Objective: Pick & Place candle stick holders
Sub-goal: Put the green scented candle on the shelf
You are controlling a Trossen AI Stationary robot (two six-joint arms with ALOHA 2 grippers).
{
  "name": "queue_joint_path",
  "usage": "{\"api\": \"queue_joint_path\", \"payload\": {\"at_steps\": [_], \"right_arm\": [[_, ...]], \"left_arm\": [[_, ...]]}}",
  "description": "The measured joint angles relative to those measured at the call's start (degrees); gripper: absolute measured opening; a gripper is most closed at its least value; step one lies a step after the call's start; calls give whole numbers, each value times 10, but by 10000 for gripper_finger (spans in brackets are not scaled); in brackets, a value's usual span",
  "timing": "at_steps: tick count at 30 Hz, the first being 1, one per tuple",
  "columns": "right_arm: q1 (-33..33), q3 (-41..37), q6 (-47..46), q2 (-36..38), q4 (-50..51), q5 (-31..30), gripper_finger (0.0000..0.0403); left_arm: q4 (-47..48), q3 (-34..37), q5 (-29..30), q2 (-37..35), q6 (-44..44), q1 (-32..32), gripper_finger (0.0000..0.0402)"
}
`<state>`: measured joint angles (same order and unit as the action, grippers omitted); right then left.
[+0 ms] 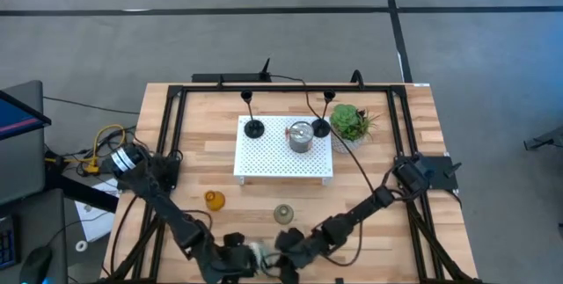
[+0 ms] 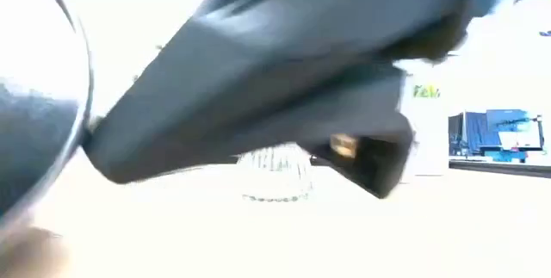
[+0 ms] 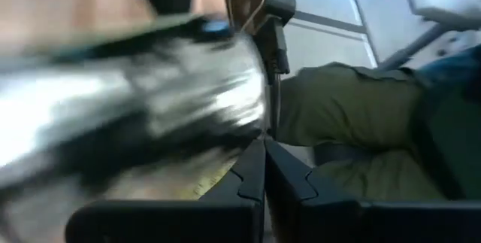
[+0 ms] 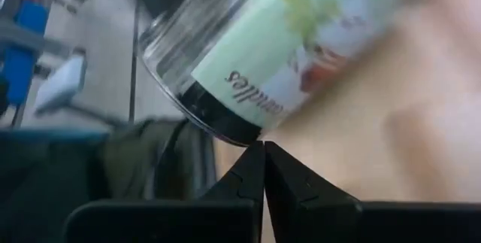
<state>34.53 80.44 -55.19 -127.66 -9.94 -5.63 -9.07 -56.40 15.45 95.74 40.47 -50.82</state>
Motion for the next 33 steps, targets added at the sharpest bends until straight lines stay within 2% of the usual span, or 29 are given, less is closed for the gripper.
{"api": "queue_joint_path", "payload": {"at_steps": [3,7,14,23,33], "right_arm": [[-13,6,5,1,-3,-14,0],[-23,8,17,3,-12,-11,0],[-34,8,42,3,-14,-8,0],[-15,8,42,6,-29,27,0],[-8,8,49,6,-37,27,0]], "left_arm": [[77,0,62,-45,3,-23,3],[114,0,122,-88,3,-42,3],[131,-1,137,-111,3,-56,2],[249,-1,190,-103,64,-44,2],[289,-1,222,-103,70,-44,2]]}}
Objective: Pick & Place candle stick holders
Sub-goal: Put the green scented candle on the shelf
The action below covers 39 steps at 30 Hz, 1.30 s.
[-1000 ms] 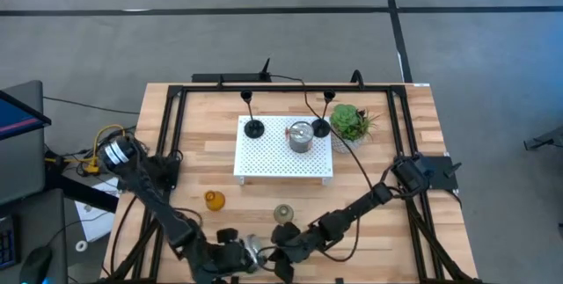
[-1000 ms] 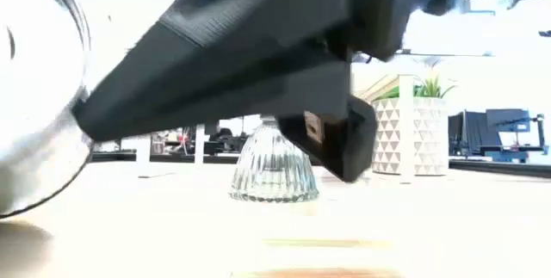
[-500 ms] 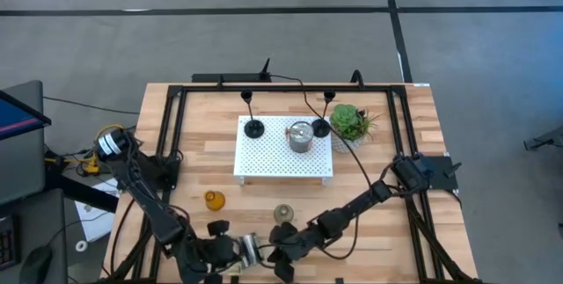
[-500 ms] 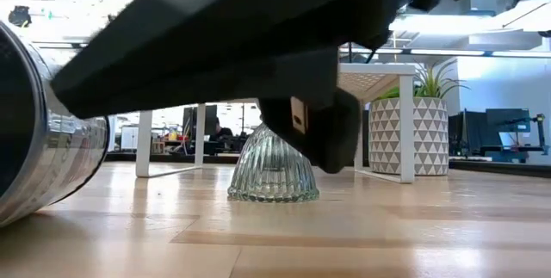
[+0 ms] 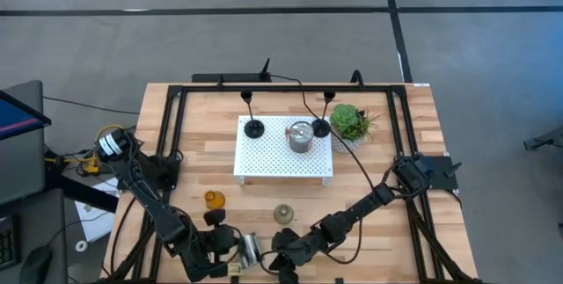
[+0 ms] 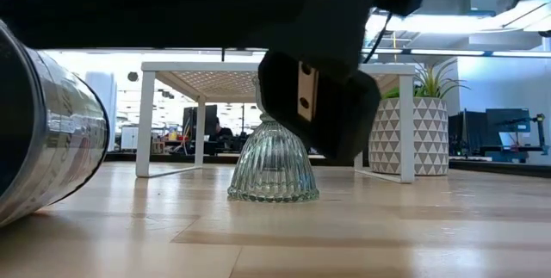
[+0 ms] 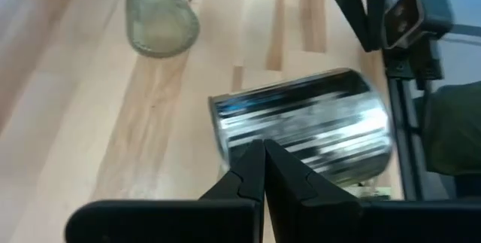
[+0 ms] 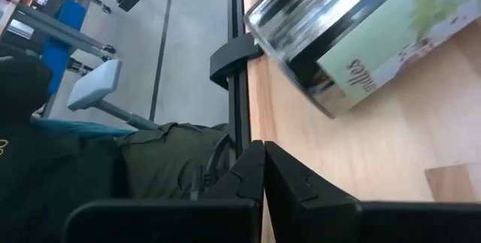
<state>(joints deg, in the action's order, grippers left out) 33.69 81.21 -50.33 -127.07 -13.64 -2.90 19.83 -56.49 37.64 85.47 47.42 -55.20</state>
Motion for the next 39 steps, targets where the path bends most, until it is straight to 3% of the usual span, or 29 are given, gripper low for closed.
{"api": "queue_joint_path", "payload": {"at_steps": [10,18,39], "right_arm": [[4,20,88,0,3,-37,0],[9,73,104,0,135,-60,0],[3,78,104,-7,83,-50,0]], "left_arm": [[61,0,9,0,13,12,2],[73,0,0,0,11,21,2],[89,0,8,-1,9,37,3]]}}
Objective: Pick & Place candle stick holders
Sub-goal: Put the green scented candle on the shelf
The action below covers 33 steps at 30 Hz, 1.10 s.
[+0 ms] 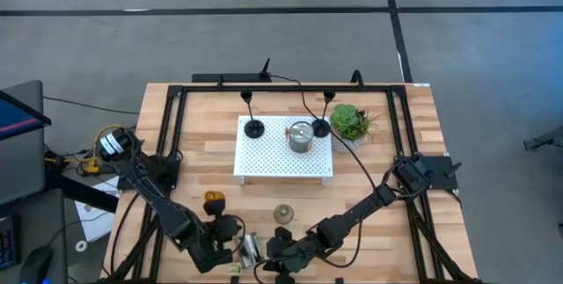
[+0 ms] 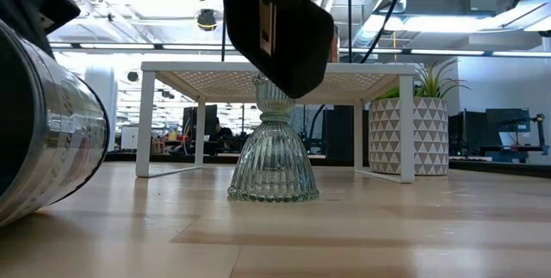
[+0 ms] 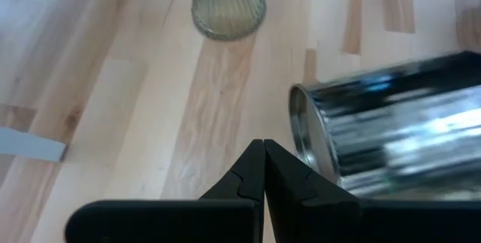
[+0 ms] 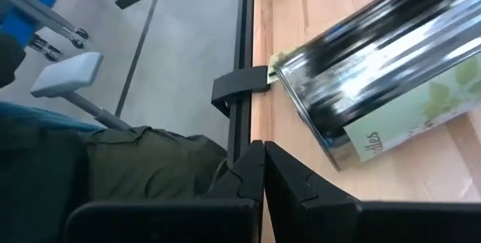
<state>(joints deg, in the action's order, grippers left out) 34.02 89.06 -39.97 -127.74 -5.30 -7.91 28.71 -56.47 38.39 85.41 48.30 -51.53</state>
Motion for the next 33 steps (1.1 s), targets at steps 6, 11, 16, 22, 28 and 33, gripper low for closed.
{"api": "queue_joint_path", "payload": {"at_steps": [6,11,16,22,28,33], "right_arm": [[-5,0,0,0,1,1,0],[-4,0,21,0,6,-12,0],[-4,0,30,3,60,-26,0],[-5,-1,31,3,85,-27,0],[-19,-1,44,3,89,-42,0],[-35,-1,41,3,105,-46,0]], "left_arm": [[0,0,-34,0,2,17,4],[0,0,-60,0,12,12,3],[0,0,-82,0,45,-15,3],[0,0,-96,0,111,-55,3],[-33,0,-82,0,132,-67,4],[-79,0,-71,16,89,-52,4]]}}
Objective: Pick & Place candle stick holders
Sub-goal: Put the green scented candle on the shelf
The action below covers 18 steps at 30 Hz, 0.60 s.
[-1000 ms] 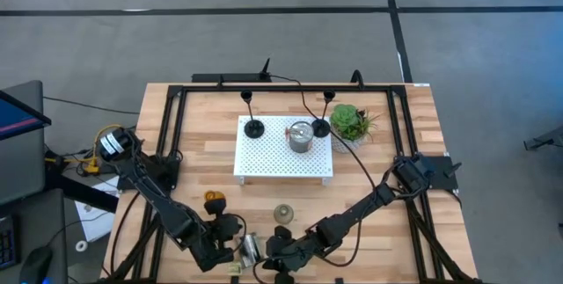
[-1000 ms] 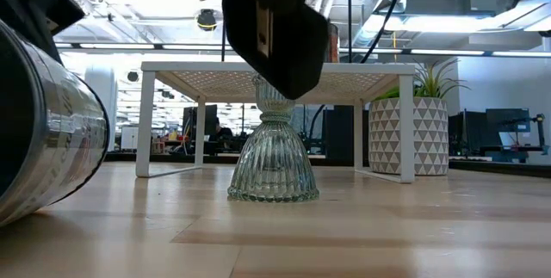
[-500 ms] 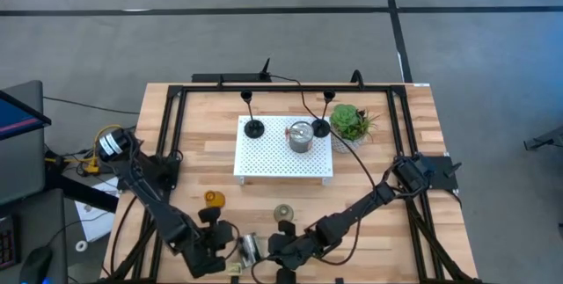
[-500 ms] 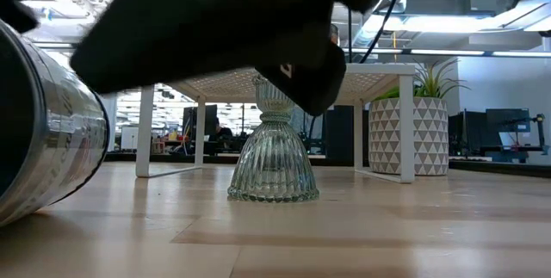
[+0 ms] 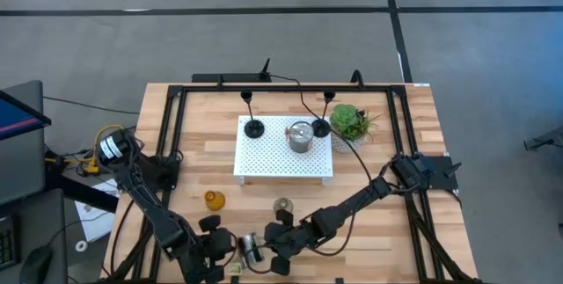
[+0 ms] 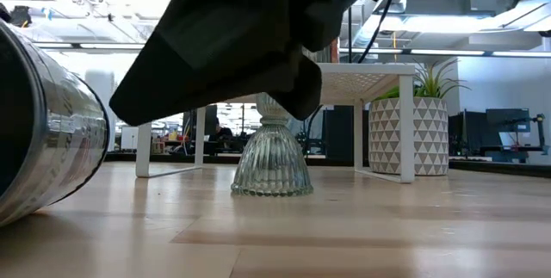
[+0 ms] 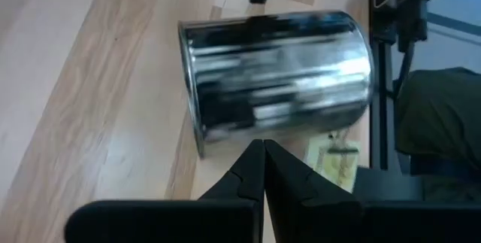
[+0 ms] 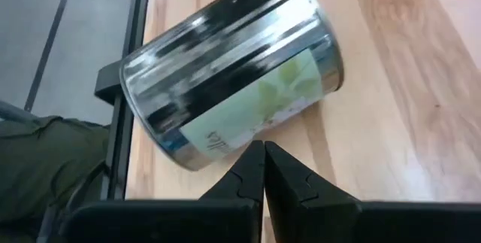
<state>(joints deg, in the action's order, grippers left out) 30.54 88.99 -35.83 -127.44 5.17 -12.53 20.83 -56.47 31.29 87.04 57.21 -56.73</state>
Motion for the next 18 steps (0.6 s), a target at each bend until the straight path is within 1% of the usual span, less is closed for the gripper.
{"api": "queue_joint_path", "payload": {"at_steps": [5,10,15,18], "right_arm": [[-2,0,2,0,1,1,0],[-2,0,2,1,6,3,0],[0,0,-5,2,18,11,0],[3,0,-28,3,49,17,0]], "left_arm": [[-22,0,-44,46,-14,31,3],[-56,0,-48,79,-39,52,5],[-98,1,-64,85,-101,75,3],[-109,1,-72,82,-117,86,5]]}}
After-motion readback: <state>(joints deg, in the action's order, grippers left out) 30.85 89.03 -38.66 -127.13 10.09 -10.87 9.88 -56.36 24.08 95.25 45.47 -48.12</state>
